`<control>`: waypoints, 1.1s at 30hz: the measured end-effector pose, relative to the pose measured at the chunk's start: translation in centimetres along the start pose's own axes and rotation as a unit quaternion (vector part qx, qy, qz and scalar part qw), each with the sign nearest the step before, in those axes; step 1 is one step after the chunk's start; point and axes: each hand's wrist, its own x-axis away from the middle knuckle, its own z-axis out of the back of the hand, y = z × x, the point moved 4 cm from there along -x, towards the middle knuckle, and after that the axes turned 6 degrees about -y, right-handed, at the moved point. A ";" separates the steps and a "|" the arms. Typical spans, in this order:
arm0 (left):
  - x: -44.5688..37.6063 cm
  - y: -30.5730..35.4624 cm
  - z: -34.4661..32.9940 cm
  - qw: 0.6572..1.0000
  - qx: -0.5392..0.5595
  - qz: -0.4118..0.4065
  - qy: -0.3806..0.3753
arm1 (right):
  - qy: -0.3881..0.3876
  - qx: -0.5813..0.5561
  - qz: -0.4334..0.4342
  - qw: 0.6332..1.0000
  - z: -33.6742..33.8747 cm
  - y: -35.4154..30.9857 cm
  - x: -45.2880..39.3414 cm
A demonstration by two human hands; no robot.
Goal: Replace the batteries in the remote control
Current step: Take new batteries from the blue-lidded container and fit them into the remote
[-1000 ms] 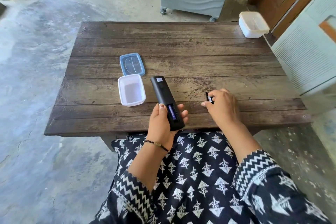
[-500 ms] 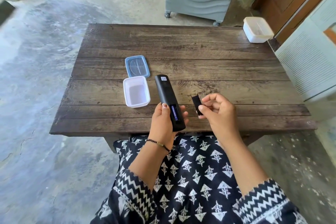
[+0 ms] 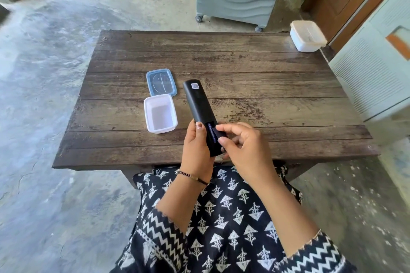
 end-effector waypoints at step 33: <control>0.2 0.2 -0.3 1.000 0.013 -0.018 0.002 | -0.006 0.286 0.142 0.948 -0.6 -2.5 2.5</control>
